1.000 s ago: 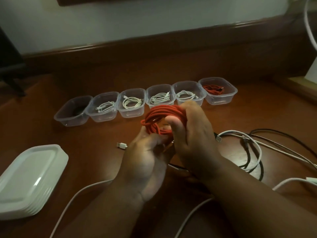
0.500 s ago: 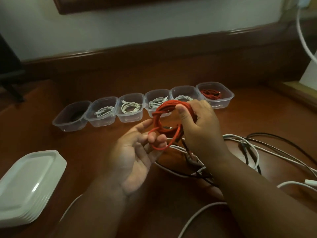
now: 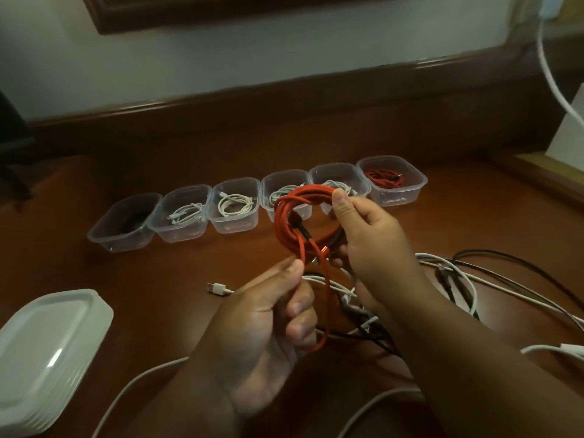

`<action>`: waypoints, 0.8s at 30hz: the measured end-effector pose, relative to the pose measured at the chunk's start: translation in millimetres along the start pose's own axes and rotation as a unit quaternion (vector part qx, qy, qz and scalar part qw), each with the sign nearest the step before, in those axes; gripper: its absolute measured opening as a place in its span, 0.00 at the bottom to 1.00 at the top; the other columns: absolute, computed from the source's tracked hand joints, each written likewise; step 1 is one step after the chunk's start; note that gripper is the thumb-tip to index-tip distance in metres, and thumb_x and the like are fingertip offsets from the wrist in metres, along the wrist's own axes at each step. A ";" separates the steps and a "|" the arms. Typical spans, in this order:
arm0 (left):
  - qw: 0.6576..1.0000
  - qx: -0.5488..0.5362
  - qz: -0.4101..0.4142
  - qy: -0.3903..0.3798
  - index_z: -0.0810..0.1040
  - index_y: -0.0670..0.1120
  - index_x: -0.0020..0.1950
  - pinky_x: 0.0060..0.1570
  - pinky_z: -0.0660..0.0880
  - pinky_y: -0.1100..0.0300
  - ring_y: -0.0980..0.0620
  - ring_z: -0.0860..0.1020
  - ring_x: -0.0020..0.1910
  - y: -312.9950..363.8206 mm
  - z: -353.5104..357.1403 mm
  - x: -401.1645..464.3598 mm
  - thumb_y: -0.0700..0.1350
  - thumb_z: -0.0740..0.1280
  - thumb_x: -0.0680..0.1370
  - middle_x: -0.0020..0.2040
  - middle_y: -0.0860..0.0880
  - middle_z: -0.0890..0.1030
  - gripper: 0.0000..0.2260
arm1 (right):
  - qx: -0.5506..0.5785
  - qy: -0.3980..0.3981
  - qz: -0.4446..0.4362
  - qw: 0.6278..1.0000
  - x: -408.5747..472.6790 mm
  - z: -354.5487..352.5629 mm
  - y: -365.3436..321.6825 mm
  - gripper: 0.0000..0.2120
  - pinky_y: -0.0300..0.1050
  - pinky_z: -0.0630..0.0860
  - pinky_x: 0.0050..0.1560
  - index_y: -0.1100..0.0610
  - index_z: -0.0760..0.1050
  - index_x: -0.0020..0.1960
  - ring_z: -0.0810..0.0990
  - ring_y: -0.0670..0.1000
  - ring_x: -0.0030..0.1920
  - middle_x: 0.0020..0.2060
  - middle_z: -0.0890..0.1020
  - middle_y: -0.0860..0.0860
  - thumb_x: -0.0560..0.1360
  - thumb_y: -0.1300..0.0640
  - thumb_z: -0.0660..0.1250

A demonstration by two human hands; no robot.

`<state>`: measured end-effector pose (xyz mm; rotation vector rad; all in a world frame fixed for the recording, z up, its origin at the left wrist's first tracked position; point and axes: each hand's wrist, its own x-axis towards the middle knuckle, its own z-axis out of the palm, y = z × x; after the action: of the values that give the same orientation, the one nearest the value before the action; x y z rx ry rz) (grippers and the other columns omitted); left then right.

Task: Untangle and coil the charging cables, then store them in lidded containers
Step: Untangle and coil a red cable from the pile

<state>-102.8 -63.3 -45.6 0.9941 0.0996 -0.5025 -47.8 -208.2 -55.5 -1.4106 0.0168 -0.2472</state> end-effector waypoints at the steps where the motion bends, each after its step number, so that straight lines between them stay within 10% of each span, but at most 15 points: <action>1: 1.000 -0.002 -0.018 -0.001 0.70 0.45 0.37 0.25 0.59 0.65 0.57 0.63 0.21 1.8 -1.2 0.2 0.46 0.66 0.75 0.28 0.50 0.65 0.10 | 0.009 -0.004 0.009 1.000 -0.2 0.1 -0.5 0.13 0.40 0.76 0.33 0.49 0.79 0.49 0.82 0.53 0.41 0.44 0.83 0.59 0.79 0.42 0.61; 10: 0.993 -0.004 -0.094 -0.067 0.85 0.44 0.53 0.20 0.52 0.68 0.59 0.59 0.18 4.3 -0.7 -5.3 0.47 0.65 0.78 0.28 0.52 0.62 0.11 | 0.004 0.040 -0.046 0.998 -1.2 -3.3 -12.3 0.12 0.46 0.83 0.41 0.51 0.78 0.51 0.85 0.50 0.44 0.42 0.84 0.51 0.80 0.45 0.61; 18: 0.969 0.173 0.157 0.085 0.87 0.48 0.42 0.27 0.70 0.64 0.56 0.74 0.29 -5.0 2.6 11.7 0.47 0.65 0.76 0.31 0.50 0.76 0.11 | 0.223 -0.051 0.152 0.962 -10.6 5.8 -22.0 0.20 0.46 0.79 0.32 0.63 0.74 0.59 0.79 0.53 0.31 0.35 0.80 0.58 0.81 0.46 0.59; 24: 0.921 0.228 0.277 0.154 0.87 0.50 0.43 0.33 0.72 0.67 0.59 0.72 0.29 10.5 -9.6 15.4 0.47 0.68 0.74 0.29 0.51 0.73 0.08 | 0.285 -0.037 0.191 0.939 -11.9 8.3 -23.9 0.15 0.43 0.79 0.31 0.61 0.74 0.46 0.77 0.49 0.29 0.32 0.78 0.55 0.81 0.49 0.60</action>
<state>-83.1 -56.3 -47.5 1.4910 -0.0246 0.1691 -62.0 -201.2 -32.3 -0.8128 0.1456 0.1225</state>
